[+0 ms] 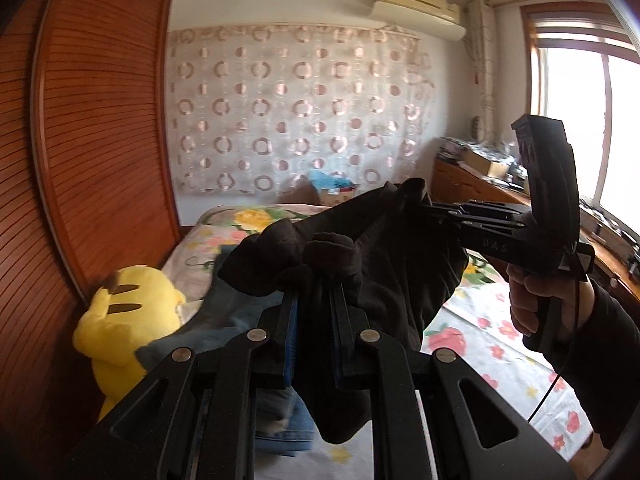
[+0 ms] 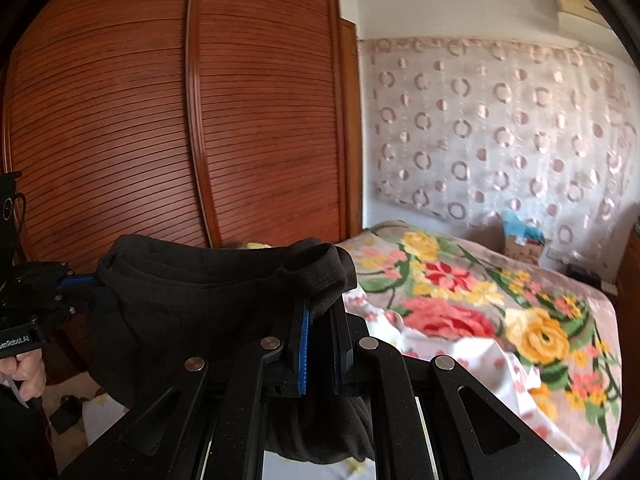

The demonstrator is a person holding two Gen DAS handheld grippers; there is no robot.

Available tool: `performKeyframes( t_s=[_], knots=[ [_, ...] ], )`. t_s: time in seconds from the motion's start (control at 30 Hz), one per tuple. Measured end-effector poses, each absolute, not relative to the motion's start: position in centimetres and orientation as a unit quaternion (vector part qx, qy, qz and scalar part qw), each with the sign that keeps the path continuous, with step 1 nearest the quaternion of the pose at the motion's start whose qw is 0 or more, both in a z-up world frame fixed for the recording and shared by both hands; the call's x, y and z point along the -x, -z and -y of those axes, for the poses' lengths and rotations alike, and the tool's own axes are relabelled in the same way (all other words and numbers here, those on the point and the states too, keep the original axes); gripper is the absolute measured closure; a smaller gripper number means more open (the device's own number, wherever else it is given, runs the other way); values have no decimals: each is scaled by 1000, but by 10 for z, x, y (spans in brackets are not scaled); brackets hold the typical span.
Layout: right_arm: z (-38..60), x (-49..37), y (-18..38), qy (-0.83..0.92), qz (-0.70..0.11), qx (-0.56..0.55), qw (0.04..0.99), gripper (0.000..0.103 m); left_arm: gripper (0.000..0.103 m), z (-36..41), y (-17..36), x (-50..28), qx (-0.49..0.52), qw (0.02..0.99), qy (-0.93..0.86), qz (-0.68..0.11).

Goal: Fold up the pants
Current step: 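Carry the shorts with both tools over the folded jeans stack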

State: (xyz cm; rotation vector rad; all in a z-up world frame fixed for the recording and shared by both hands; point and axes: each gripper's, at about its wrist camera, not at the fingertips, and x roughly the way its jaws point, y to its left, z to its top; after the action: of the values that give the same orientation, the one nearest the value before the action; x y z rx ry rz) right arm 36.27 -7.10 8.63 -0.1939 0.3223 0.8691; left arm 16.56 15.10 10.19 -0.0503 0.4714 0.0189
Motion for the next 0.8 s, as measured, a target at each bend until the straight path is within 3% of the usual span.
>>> performKeyframes(
  t_s=[0.8],
  knots=[
    [-28, -447, -65, -488, -179, 162, 839, 95, 88, -222, -48, -176, 105, 955, -95, -260]
  ],
)
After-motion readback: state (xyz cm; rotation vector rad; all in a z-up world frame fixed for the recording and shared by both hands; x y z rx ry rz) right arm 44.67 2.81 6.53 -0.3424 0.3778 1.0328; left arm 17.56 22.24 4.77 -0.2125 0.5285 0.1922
